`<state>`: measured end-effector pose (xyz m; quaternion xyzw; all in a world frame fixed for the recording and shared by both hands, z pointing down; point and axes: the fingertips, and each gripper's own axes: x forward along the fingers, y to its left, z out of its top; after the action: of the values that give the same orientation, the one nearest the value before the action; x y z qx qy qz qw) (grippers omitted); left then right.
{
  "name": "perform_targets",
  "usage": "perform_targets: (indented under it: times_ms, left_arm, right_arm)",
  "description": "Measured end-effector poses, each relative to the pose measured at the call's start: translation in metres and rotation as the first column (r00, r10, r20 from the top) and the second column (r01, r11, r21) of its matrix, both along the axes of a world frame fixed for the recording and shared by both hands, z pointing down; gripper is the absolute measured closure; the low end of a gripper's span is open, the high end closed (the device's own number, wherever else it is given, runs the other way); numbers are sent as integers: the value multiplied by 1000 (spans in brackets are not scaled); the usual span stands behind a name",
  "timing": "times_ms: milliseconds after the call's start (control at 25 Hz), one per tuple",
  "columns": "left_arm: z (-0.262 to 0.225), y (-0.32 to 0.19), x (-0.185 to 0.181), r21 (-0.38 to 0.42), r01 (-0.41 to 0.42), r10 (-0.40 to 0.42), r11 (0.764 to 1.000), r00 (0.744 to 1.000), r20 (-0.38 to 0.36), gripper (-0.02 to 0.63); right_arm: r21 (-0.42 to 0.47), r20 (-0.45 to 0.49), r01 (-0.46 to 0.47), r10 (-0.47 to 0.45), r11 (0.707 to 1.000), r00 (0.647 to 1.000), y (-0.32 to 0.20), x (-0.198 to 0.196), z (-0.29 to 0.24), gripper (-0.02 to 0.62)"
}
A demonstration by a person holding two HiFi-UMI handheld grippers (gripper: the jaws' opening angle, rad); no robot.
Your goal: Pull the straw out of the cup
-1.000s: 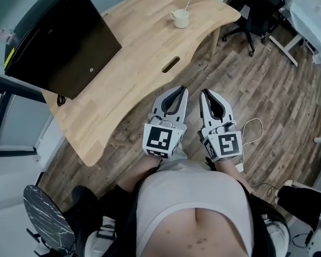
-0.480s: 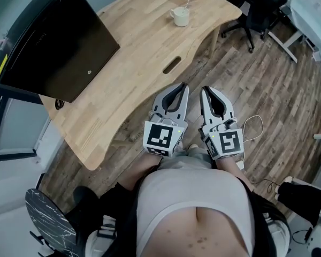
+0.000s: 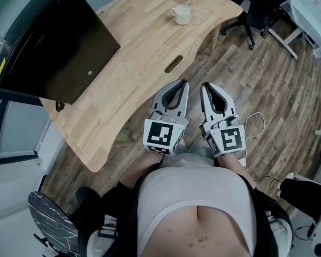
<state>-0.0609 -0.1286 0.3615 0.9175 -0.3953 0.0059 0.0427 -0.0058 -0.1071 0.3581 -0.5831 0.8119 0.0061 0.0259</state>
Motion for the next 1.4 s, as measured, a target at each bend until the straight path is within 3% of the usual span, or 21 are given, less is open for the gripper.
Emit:
perform_targets:
  times_ms: [600,1400]
  left_arm:
    - [4,-41,15,-4,-7,7,1000,1000,-4,588]
    - [0,-240,74,10,104,-104,995,995,9,588]
  right_arm:
    - [4,3,-17,17,1000,1000,-36,18,2,557]
    - [15,3,91,-91,996,996,-243,81,-3,555]
